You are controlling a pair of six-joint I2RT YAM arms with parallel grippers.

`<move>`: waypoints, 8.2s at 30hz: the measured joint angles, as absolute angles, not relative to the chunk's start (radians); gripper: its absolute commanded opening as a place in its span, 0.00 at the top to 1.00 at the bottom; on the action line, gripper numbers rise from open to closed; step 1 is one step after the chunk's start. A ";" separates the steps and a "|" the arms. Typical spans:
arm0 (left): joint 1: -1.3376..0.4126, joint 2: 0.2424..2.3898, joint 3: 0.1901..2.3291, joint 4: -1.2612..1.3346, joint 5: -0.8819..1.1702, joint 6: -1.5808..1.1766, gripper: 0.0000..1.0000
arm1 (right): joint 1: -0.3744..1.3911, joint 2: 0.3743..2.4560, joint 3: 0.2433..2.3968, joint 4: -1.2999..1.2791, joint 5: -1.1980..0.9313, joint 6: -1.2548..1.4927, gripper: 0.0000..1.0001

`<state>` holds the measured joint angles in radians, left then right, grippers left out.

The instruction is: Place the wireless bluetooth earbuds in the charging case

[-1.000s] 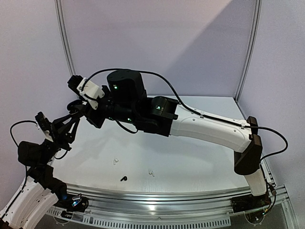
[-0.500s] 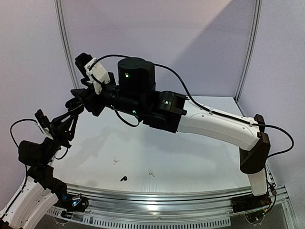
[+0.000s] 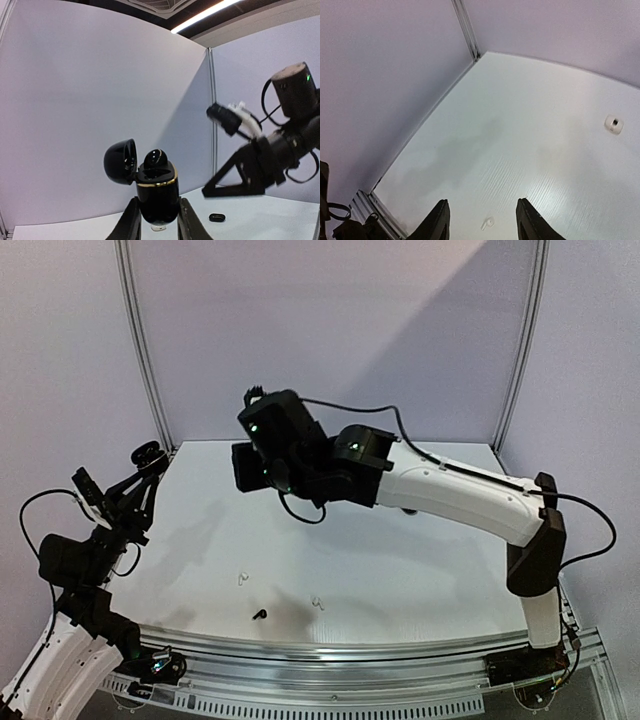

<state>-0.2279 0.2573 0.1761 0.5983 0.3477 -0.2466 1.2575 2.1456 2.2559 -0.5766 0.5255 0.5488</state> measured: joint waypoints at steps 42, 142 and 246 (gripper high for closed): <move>-0.226 0.215 0.161 0.540 0.350 -0.217 1.00 | 1.345 2.545 2.221 -0.783 0.067 0.805 0.88; -0.226 0.214 0.154 0.535 0.359 -0.223 1.00 | 1.356 2.592 2.362 -1.151 0.228 0.936 0.78; -0.281 0.194 0.153 0.607 0.391 -0.136 1.00 | 1.368 2.377 2.396 0.140 0.186 0.226 1.00</move>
<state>-0.2813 0.1944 0.1528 0.6067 0.3908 -0.1364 1.3678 2.3768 2.3959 0.1402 0.1860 0.2264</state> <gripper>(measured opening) 0.233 0.166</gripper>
